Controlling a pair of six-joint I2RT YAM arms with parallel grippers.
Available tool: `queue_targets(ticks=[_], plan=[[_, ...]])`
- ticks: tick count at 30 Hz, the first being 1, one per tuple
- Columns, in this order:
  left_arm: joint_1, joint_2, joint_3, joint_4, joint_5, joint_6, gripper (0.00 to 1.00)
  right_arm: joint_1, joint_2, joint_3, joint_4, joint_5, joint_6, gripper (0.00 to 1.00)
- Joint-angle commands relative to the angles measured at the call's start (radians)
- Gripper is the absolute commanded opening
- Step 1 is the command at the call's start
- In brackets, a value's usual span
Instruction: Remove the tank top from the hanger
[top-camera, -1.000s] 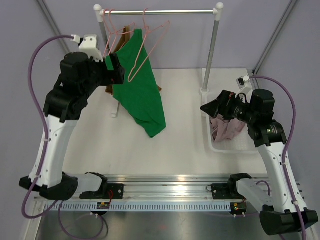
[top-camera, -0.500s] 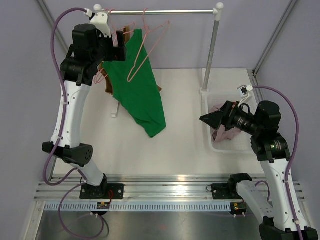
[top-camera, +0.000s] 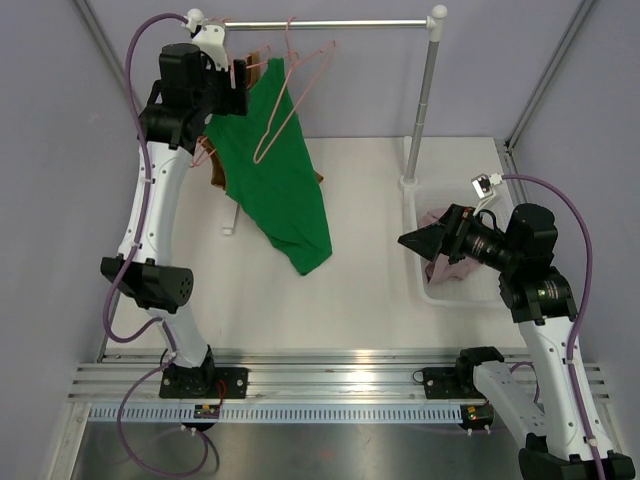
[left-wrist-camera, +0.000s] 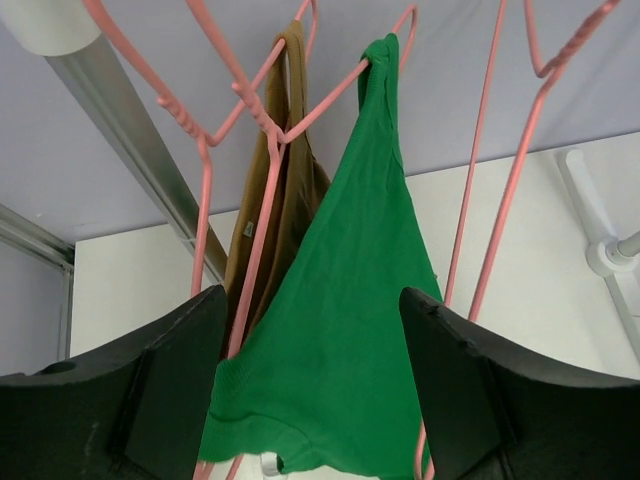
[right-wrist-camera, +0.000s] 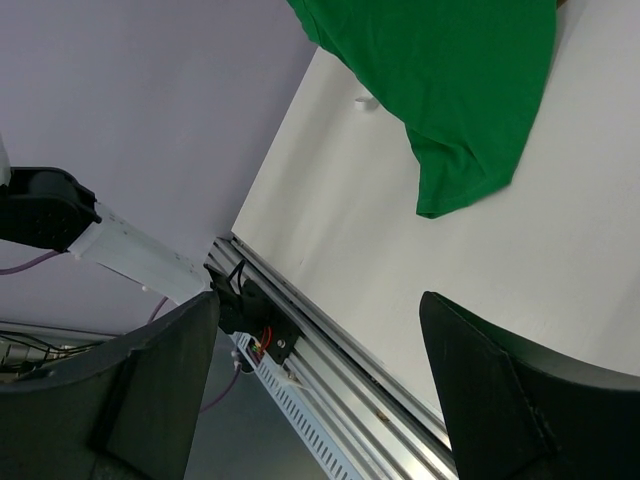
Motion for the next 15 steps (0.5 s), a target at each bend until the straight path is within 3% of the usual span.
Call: queue_targets(ticks=[1,7,9,11,15], plan=[[0.026,0.024,0.051,0.064,0.047,0.023,0.73,-0.001,-0.012,0.007,0.047,-0.027,0.011,0.88],[0.035,0.069,0.056,0.067,0.079,0.023,0.71,-0.001,-0.011,0.002,0.048,-0.025,0.011,0.87],[0.035,0.075,0.062,0.062,0.108,0.019,0.62,-0.001,-0.011,-0.001,0.053,-0.024,0.013,0.87],[0.035,0.077,0.065,0.061,0.123,0.008,0.42,-0.001,-0.011,-0.004,0.056,-0.024,0.014,0.87],[0.035,0.066,0.065,0.073,0.122,0.0,0.37,-0.001,-0.011,-0.005,0.059,-0.025,0.014,0.86]])
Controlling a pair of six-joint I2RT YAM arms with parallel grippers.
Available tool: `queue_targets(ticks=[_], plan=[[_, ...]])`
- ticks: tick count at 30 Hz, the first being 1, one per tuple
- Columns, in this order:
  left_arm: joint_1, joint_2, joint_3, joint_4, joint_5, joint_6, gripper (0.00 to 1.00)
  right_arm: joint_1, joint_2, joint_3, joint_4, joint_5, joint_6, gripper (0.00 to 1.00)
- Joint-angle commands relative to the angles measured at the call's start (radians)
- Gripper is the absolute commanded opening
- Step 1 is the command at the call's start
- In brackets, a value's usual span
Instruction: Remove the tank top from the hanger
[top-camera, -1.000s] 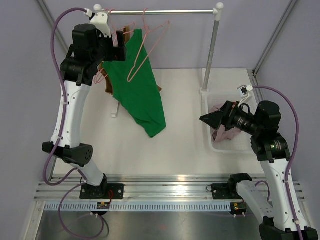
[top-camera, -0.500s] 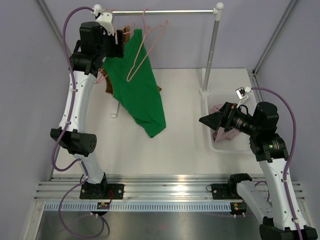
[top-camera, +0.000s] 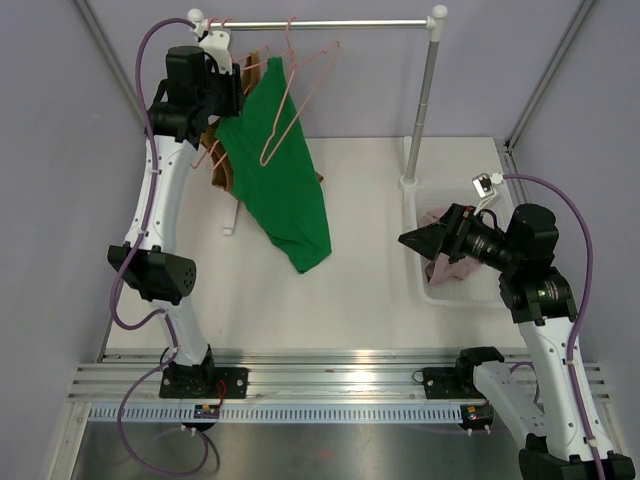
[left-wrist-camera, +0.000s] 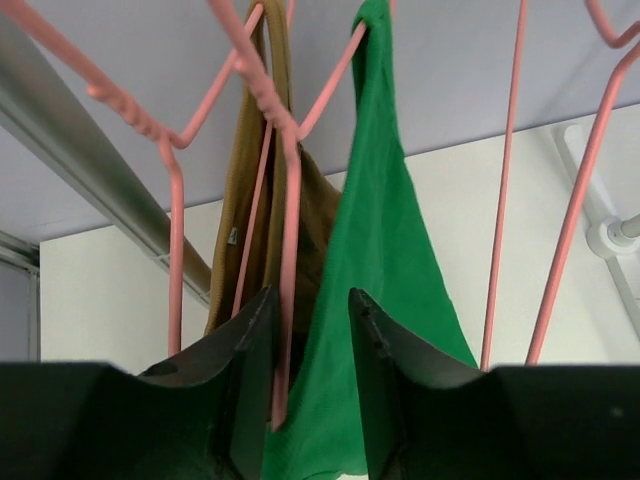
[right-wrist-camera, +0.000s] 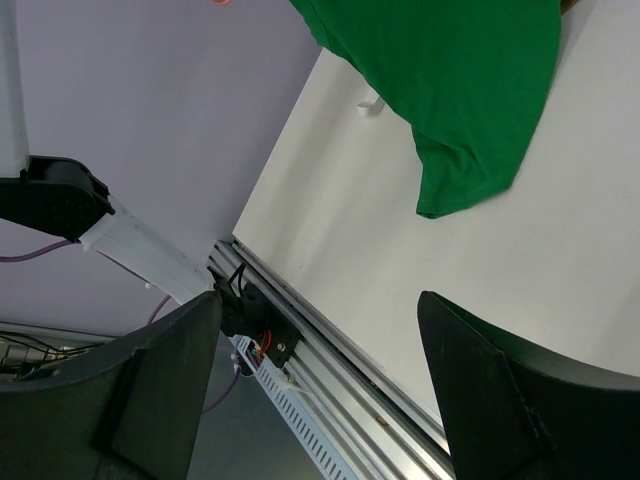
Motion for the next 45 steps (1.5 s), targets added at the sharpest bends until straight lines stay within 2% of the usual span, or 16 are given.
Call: queue_targets(ticks=[1,2,5,6,9,11,17,30,36,40,44,45], plan=[[0.003,-0.018,0.057,0.059,0.045,-0.009,0.34,-0.001,-0.013,-0.004,0.041,-0.025,0.008,0.86],[0.003,-0.02,0.056,0.059,0.047,-0.012,0.29,-0.001,-0.013,-0.006,0.043,-0.025,0.008,0.86],[0.003,-0.024,0.056,0.063,0.068,-0.017,0.25,-0.001,-0.011,-0.007,0.043,-0.023,0.008,0.86],[0.003,-0.026,0.057,0.063,0.071,-0.017,0.17,-0.001,-0.011,-0.007,0.043,-0.025,0.008,0.86],[0.003,-0.027,0.063,0.062,0.081,-0.015,0.1,-0.001,-0.016,-0.009,0.041,-0.023,0.007,0.86],[0.003,-0.026,0.062,0.06,0.074,-0.044,0.0,-0.001,-0.017,-0.009,0.038,-0.02,0.003,0.86],[0.001,-0.04,0.082,0.065,0.076,-0.077,0.0,-0.001,-0.017,-0.009,0.037,-0.022,0.003,0.86],[-0.009,-0.175,0.073,0.108,0.099,-0.183,0.0,-0.001,-0.028,0.002,0.029,-0.023,0.003,0.86],[-0.009,-0.243,0.054,0.042,0.099,-0.261,0.0,-0.001,-0.028,0.023,0.015,-0.017,-0.009,0.86],[-0.009,-0.339,-0.061,0.019,0.14,-0.328,0.0,-0.001,-0.027,0.048,-0.015,-0.016,-0.03,0.86],[-0.012,-0.496,-0.254,0.042,0.186,-0.39,0.0,-0.001,-0.033,0.077,-0.041,-0.019,-0.055,0.86],[-0.014,-0.579,-0.362,0.063,0.211,-0.394,0.0,-0.001,-0.034,0.082,-0.046,-0.022,-0.059,0.86]])
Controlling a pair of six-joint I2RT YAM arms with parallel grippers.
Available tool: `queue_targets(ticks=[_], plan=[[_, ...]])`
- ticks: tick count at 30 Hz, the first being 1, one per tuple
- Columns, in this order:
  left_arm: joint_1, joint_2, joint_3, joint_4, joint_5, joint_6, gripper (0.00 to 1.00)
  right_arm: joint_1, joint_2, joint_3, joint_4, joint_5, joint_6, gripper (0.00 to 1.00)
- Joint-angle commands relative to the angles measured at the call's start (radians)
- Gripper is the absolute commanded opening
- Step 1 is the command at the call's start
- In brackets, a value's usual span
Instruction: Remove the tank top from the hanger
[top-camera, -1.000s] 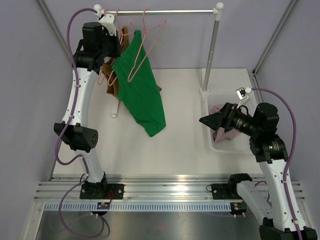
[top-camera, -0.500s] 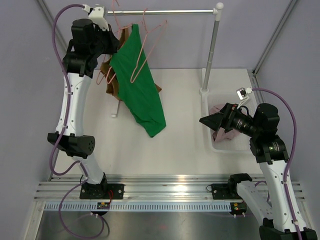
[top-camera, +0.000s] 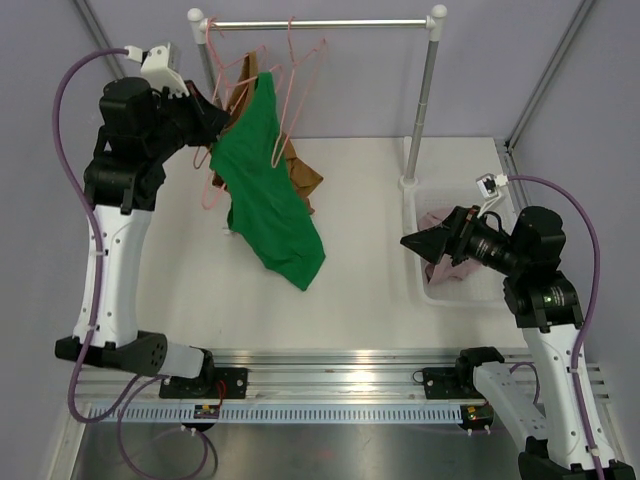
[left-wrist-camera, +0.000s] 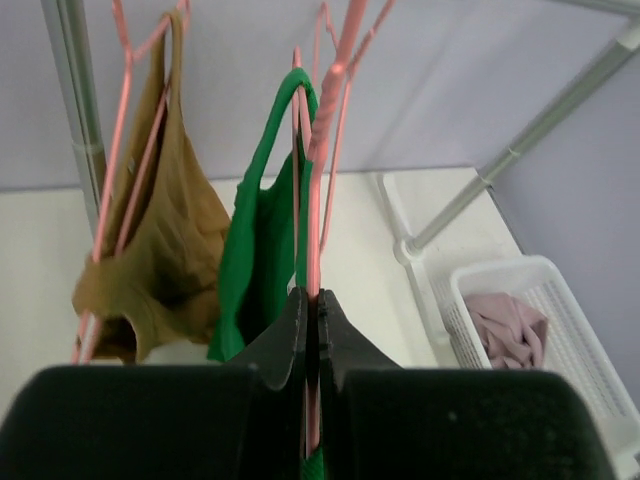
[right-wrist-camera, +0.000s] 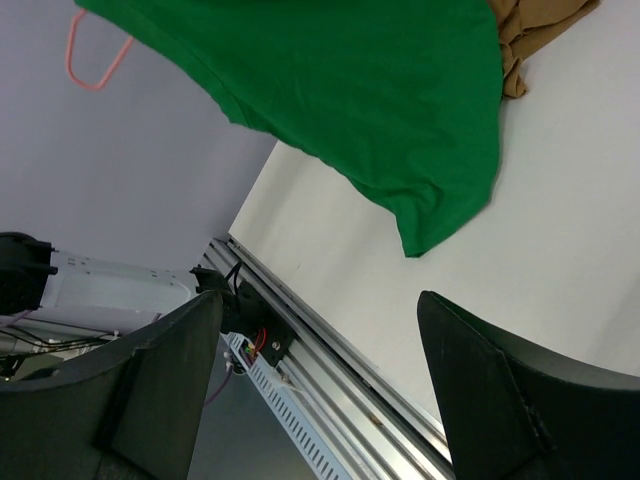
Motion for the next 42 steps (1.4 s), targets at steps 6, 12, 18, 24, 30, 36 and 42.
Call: queue_targets(ticks=[6,12,18,24,30,36,42], plan=[[-0.013,-0.412,-0.388,0.081,0.108,-0.082,0.0,0.0,0.004,0.07,-0.009,-0.079,-0.053,0.86],[-0.014,-0.676,-0.685,-0.072,0.059,-0.013,0.0,0.002,0.032,-0.005,0.177,-0.209,0.069,0.85],[-0.014,-0.857,-0.941,-0.151,0.247,0.035,0.0,0.117,0.099,-0.053,0.209,-0.067,0.074,0.83],[-0.025,-0.92,-1.08,-0.099,0.486,0.006,0.0,0.478,0.242,-0.105,0.299,0.272,0.08,0.84],[-0.042,-0.922,-1.191,0.053,0.651,-0.07,0.0,0.692,0.354,-0.15,0.477,0.634,0.178,0.81],[-0.118,-0.9,-1.254,0.217,0.622,-0.18,0.0,0.767,0.438,-0.139,0.511,0.827,0.232,0.79],[-0.285,-0.896,-1.283,0.332,0.429,-0.28,0.0,0.783,0.497,-0.139,0.562,0.835,0.238,0.76]])
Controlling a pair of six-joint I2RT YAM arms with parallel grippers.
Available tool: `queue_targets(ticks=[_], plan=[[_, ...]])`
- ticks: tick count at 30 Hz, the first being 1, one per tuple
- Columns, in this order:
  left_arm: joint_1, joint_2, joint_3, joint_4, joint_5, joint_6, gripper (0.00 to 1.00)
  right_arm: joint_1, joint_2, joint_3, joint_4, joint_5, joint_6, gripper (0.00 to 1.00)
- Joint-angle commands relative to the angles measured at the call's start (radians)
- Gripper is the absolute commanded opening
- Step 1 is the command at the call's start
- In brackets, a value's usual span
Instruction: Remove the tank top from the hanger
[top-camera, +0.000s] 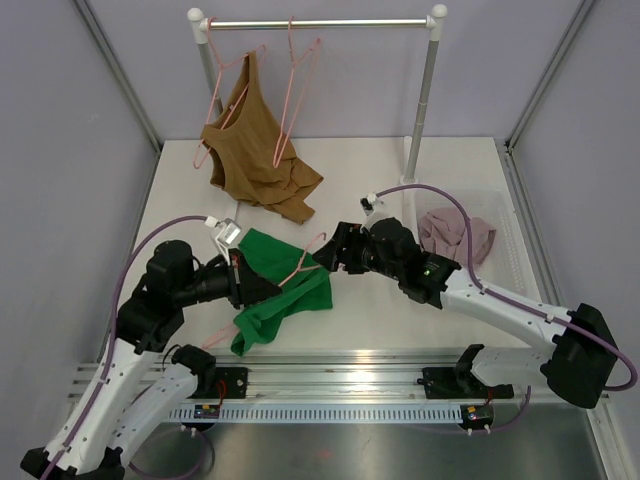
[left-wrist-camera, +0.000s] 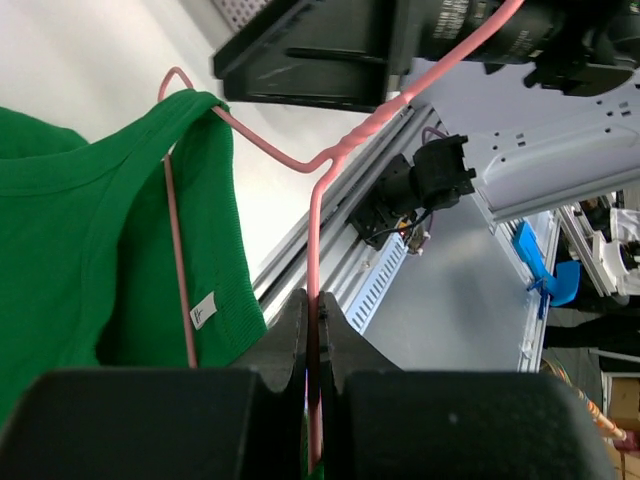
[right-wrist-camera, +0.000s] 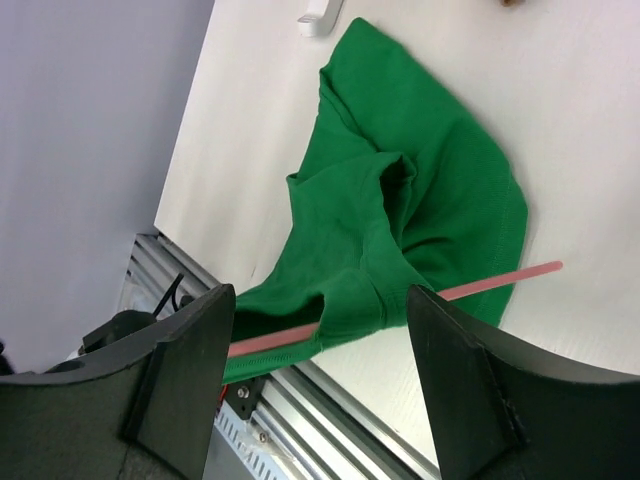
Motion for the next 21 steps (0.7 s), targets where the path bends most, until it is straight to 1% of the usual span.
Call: queue_targets(ticks=[1,2,5,9,11,14,16,18,21], plan=[[-0.073,0.005,0.007,0.167,-0.1,-0.084,0.0,0.019,0.01,0.002,0.098,0.084,0.02,0.76],[-0.083,0.007,0.01,0.164,-0.146,-0.085,0.0,0.021,-0.001,-0.007,0.104,0.092,0.022,0.76],[-0.098,0.007,0.024,0.143,-0.22,-0.078,0.0,0.021,-0.025,-0.041,0.107,0.135,0.029,0.76],[-0.1,0.016,0.062,0.083,-0.266,-0.049,0.0,0.021,-0.105,-0.094,0.102,0.243,0.061,0.78],[-0.101,0.016,0.071,0.066,-0.289,-0.047,0.0,0.021,-0.143,-0.116,0.122,0.256,0.068,0.78],[-0.101,0.004,0.081,0.065,-0.309,-0.065,0.0,0.021,-0.154,-0.142,0.188,0.199,0.056,0.79],[-0.103,-0.007,0.076,0.075,-0.31,-0.094,0.0,0.022,-0.125,-0.141,0.249,0.111,0.028,0.79],[-0.103,-0.024,0.075,0.095,-0.315,-0.117,0.0,0.021,-0.073,-0.107,0.259,0.057,0.014,0.78],[-0.103,-0.044,0.076,0.114,-0.321,-0.153,0.0,0.021,-0.021,-0.078,0.282,0.034,0.016,0.78]])
